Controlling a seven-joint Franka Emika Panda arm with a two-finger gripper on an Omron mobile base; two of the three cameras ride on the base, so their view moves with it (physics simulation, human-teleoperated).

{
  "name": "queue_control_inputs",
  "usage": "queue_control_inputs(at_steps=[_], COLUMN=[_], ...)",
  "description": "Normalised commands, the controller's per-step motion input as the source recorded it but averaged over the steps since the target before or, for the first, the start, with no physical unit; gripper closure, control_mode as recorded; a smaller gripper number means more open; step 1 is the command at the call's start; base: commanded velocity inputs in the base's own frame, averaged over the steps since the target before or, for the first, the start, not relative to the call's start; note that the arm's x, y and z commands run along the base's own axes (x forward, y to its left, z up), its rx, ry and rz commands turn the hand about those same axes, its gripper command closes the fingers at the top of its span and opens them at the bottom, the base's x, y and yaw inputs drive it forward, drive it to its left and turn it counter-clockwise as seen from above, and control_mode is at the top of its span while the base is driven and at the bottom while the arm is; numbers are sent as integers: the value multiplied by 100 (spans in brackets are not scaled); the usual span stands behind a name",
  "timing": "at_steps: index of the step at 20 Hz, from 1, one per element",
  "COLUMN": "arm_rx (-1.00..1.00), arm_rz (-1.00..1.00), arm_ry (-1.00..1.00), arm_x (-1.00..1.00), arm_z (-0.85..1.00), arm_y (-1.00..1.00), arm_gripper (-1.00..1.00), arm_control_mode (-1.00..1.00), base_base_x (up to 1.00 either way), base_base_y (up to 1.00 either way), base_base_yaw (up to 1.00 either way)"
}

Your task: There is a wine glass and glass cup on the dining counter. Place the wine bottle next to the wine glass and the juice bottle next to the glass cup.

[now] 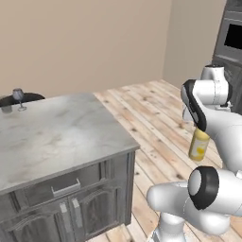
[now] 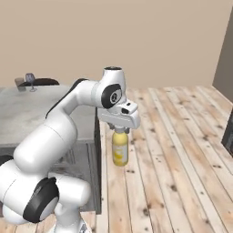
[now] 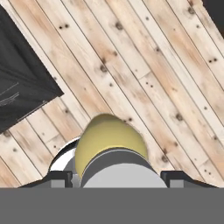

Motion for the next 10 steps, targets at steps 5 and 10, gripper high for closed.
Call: queue_control_inputs(at_steps=[5, 10], arm_rx=[0, 0], arm_rz=[0, 0], arm_ry=[0, 0], arm_x=[0, 0], arm_z=[0, 0], arm_y=[0, 0], arm_gripper=[100, 100], arm_control_mode=[100, 100], base_base_x=[59, 58], base_base_y=[-38, -38], base_base_yaw=[21, 23])
